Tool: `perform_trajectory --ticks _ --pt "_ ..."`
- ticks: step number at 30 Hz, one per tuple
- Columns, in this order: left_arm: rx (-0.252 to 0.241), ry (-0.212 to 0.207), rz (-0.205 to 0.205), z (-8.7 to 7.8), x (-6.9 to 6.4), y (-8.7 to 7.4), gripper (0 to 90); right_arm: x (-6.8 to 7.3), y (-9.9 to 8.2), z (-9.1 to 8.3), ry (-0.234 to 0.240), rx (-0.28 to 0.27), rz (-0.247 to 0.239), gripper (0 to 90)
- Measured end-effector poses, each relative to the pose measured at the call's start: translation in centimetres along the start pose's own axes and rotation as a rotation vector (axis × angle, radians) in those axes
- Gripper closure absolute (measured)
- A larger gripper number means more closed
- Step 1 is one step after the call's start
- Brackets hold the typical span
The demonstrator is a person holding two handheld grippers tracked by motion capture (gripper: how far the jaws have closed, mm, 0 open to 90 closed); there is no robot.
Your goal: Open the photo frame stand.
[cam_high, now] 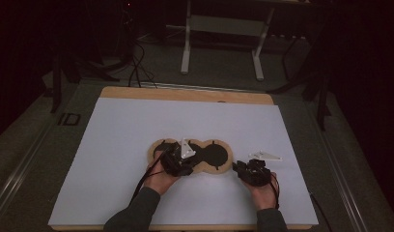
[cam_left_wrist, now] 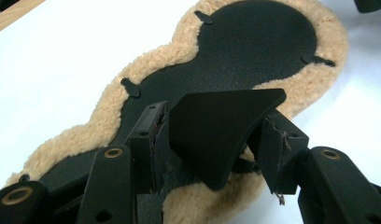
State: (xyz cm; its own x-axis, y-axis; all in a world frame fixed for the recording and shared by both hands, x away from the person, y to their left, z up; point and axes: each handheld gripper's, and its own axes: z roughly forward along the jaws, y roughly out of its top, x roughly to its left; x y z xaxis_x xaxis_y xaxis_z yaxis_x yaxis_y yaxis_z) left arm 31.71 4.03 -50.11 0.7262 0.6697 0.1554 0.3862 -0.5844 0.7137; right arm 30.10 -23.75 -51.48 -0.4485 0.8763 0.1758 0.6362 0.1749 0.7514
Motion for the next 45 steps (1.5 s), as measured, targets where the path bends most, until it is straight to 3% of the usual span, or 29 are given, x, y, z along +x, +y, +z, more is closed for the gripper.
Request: perform_trajectory --ticks 3,7,8,23,26,36,45 --pt "0.017 0.012 0.029 0.5 -0.1 0.3 49.5 0.0 0.0 0.0 0.001 0.001 -0.001 72.1" --pt "0.029 0.012 0.038 1.0 -0.1 0.5 49.9 0.0 0.0 0.0 0.002 0.001 0.000 71.9" --pt "0.036 0.020 0.061 1.2 -0.2 0.7 49.9 0.0 0.0 0.0 0.003 0.001 0.002 71.9" --pt "0.054 0.072 0.177 0.9 -0.7 1.7 66.7 -0.1 0.0 0.0 0.015 -0.001 0.018 69.3" --pt "0.048 0.080 0.178 0.8 -0.6 1.9 70.9 -0.1 0.1 -0.1 0.022 -0.004 0.021 66.7" --pt "0.043 0.087 0.178 0.6 -0.4 2.0 72.8 0.0 0.2 -0.1 0.054 -0.007 0.044 56.0" --pt "0.014 0.096 0.162 0.3 -0.3 1.7 73.2 0.1 0.4 0.4 0.141 0.010 0.103 44.3"
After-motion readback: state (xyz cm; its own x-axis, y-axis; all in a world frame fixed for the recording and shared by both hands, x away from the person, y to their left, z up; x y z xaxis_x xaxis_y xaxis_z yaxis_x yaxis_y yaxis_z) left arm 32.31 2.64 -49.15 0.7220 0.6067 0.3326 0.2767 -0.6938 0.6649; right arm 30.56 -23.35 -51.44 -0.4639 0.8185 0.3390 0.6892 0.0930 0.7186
